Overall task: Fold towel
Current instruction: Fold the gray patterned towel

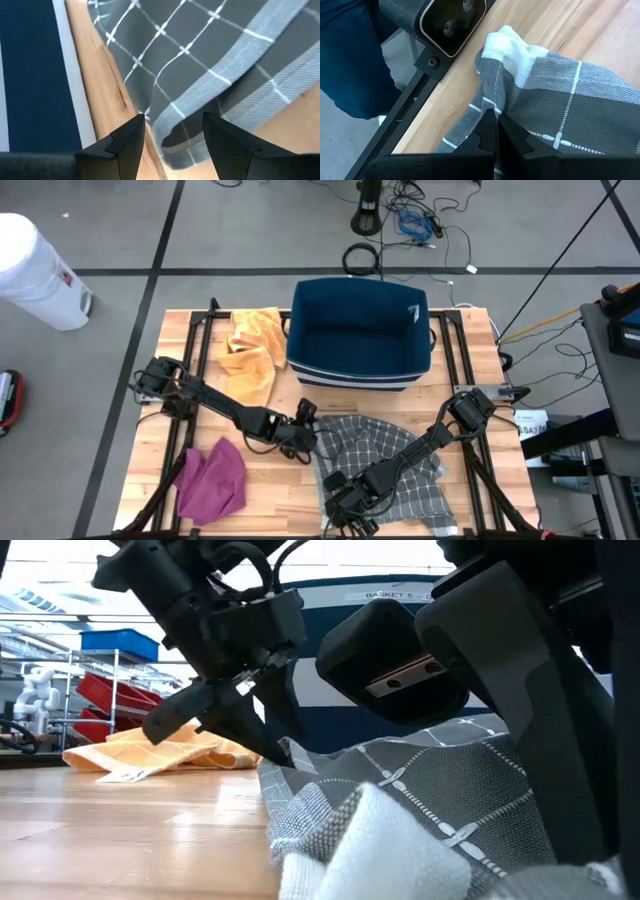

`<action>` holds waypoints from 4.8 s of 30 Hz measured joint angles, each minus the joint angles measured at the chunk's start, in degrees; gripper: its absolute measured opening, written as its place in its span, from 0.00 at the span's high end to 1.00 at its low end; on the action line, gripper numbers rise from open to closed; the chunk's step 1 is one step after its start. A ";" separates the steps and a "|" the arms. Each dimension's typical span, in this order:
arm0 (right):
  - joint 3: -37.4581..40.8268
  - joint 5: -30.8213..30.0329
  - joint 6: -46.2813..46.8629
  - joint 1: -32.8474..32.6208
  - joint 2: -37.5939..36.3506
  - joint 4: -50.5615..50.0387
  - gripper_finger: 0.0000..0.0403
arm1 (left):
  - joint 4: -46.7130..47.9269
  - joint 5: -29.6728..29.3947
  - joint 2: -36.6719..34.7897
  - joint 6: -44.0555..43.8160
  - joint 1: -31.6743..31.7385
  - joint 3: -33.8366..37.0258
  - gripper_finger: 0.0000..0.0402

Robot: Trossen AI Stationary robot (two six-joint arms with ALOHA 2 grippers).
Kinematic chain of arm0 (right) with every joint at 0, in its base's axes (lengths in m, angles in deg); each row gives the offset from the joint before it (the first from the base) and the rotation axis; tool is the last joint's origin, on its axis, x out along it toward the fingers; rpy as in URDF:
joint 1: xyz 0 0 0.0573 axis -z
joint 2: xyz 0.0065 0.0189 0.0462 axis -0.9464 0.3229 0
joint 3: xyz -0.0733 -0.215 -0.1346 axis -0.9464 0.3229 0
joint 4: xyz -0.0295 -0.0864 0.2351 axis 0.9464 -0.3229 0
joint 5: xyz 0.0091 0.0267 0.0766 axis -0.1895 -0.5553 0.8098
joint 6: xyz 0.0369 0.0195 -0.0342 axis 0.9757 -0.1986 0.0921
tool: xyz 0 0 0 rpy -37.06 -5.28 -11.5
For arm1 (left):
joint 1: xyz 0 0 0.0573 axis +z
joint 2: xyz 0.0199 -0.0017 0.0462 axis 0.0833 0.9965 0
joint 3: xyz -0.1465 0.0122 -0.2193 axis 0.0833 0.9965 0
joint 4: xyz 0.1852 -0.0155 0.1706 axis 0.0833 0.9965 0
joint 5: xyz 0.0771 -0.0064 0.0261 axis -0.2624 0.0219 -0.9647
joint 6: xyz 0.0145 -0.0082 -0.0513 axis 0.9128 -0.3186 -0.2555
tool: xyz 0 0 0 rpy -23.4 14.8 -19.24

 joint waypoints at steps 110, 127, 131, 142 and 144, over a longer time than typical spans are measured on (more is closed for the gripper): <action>-0.04 -0.33 0.11 -0.04 0.03 0.08 1.00 | 10.00 -3.83 -3.45 7.37 3.86 0.02 0.86; -0.07 0.47 -3.12 3.18 -0.11 -4.82 0.99 | 10.43 -5.45 -3.45 6.11 10.19 0.02 0.61; -0.11 0.32 -4.58 4.92 -0.17 -8.12 0.99 | 11.08 -7.50 -3.45 5.38 12.00 0.01 0.58; 0.28 2.45 -5.73 6.11 -2.74 -11.18 0.91 | 12.41 -6.41 -3.45 4.50 13.24 0.02 0.54; 0.48 2.05 -5.70 6.10 -3.70 -9.90 0.87 | 12.35 -5.74 -3.45 4.50 12.88 0.02 0.54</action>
